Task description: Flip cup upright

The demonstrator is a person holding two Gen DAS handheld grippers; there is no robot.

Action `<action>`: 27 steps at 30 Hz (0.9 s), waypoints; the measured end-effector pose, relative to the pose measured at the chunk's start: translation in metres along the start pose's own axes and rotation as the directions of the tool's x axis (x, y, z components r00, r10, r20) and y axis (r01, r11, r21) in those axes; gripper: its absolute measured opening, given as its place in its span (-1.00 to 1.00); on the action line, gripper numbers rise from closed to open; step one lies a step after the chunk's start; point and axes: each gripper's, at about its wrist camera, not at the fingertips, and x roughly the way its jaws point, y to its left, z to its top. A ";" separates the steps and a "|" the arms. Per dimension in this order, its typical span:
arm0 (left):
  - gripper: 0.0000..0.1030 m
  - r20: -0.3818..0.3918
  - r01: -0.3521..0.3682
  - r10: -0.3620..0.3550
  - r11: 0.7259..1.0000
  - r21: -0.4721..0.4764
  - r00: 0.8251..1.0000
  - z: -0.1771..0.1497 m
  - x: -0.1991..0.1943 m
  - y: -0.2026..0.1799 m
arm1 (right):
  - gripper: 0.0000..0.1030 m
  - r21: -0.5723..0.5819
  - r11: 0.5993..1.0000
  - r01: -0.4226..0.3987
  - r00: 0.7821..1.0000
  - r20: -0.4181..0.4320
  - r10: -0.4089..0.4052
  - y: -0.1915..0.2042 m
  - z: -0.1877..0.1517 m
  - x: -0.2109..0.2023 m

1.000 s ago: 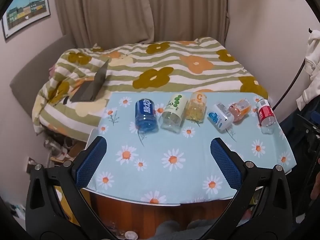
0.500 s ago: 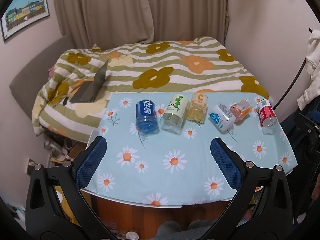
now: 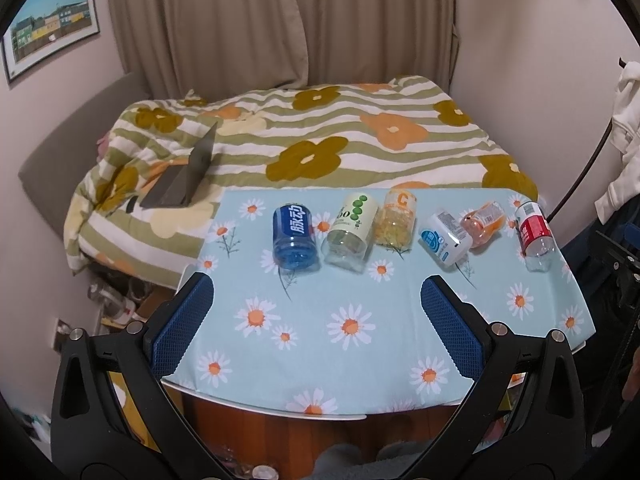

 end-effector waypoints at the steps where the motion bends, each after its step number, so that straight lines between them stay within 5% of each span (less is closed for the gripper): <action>1: 1.00 0.000 0.000 0.000 1.000 0.000 1.000 0.001 0.001 0.001 | 0.99 -0.001 1.000 0.001 1.000 0.001 -0.001 0.000 0.000 0.000; 27: 1.00 0.002 0.000 0.000 1.000 0.000 1.000 0.000 -0.001 0.000 | 0.99 -0.001 1.000 0.000 1.000 0.001 0.000 0.002 0.001 0.000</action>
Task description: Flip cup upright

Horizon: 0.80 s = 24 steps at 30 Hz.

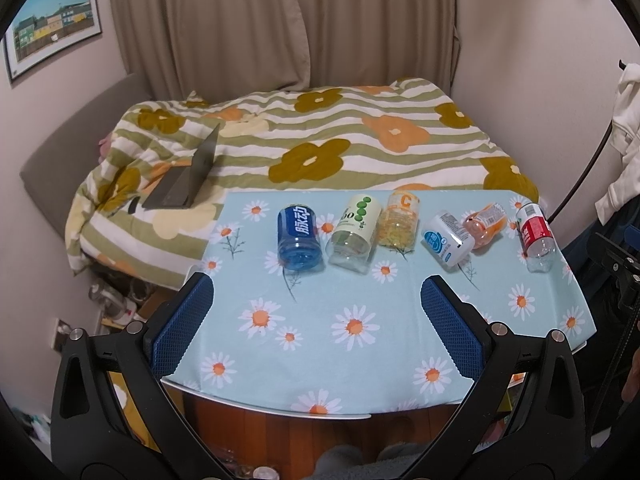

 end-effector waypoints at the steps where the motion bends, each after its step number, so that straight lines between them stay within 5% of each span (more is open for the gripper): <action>1: 1.00 0.000 0.000 0.000 1.000 0.000 1.000 0.000 0.000 0.000 | 0.99 0.000 1.000 -0.001 1.000 0.000 0.001 0.000 0.001 0.000; 24: 1.00 -0.011 0.033 -0.032 0.999 0.038 0.999 0.014 0.011 0.016 | 0.99 0.058 0.998 0.034 0.999 -0.010 -0.034 0.015 0.002 0.001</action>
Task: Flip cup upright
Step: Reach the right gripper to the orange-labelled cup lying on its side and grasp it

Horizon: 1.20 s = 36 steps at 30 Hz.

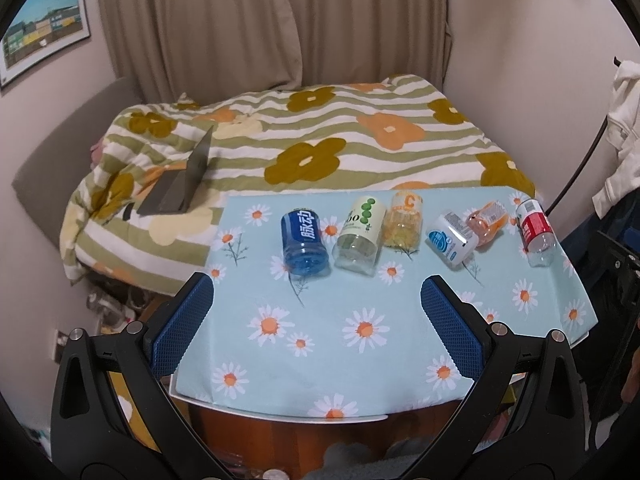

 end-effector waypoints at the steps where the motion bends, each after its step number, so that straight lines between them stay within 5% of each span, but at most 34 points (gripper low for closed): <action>1: 1.00 0.000 0.004 -0.004 1.000 0.006 1.000 -0.003 0.000 0.000 | 0.99 0.008 1.000 0.006 1.000 -0.001 -0.006 0.001 0.000 0.001; 14: 1.00 -0.096 0.075 -0.071 0.996 0.038 0.993 -0.009 0.047 0.000 | 0.99 0.135 0.988 0.080 0.994 -0.084 -0.069 -0.029 -0.001 0.031; 25: 1.00 -0.197 -0.001 -0.003 1.000 -0.017 0.980 0.005 0.093 -0.035 | 0.98 0.121 0.988 0.098 0.974 -0.217 -0.070 -0.104 0.028 0.111; 32: 1.00 -0.270 -0.057 0.040 0.997 -0.058 0.962 0.011 0.125 -0.058 | 0.98 0.147 0.989 -0.013 0.951 -0.304 0.058 -0.118 0.042 0.169; 36: 1.00 -0.304 -0.087 0.061 0.994 -0.072 0.951 0.013 0.141 -0.068 | 0.94 0.195 0.976 -0.093 0.917 -0.365 0.160 -0.110 0.046 0.204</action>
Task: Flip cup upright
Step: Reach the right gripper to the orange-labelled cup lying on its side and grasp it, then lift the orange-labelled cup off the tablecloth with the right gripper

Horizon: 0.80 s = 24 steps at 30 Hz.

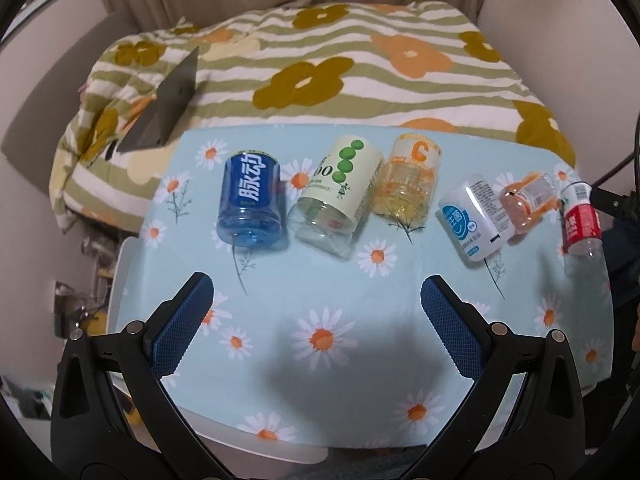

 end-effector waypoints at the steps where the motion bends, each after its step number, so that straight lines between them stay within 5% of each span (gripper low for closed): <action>1: 1.00 -0.008 -0.004 0.004 1.000 -0.006 1.000 0.001 0.003 -0.002 | 0.94 0.015 0.999 -0.030 0.999 -0.028 0.030 0.002 0.003 0.010; 10: 1.00 -0.062 -0.028 0.027 0.999 -0.026 0.998 0.009 0.026 -0.015 | 0.73 0.174 0.973 -0.149 0.966 -0.184 0.181 0.011 0.014 0.079; 24: 1.00 -0.102 -0.047 0.043 0.998 -0.040 0.994 0.017 0.044 -0.016 | 0.38 0.161 0.976 -0.148 0.952 -0.245 0.184 0.017 0.028 0.117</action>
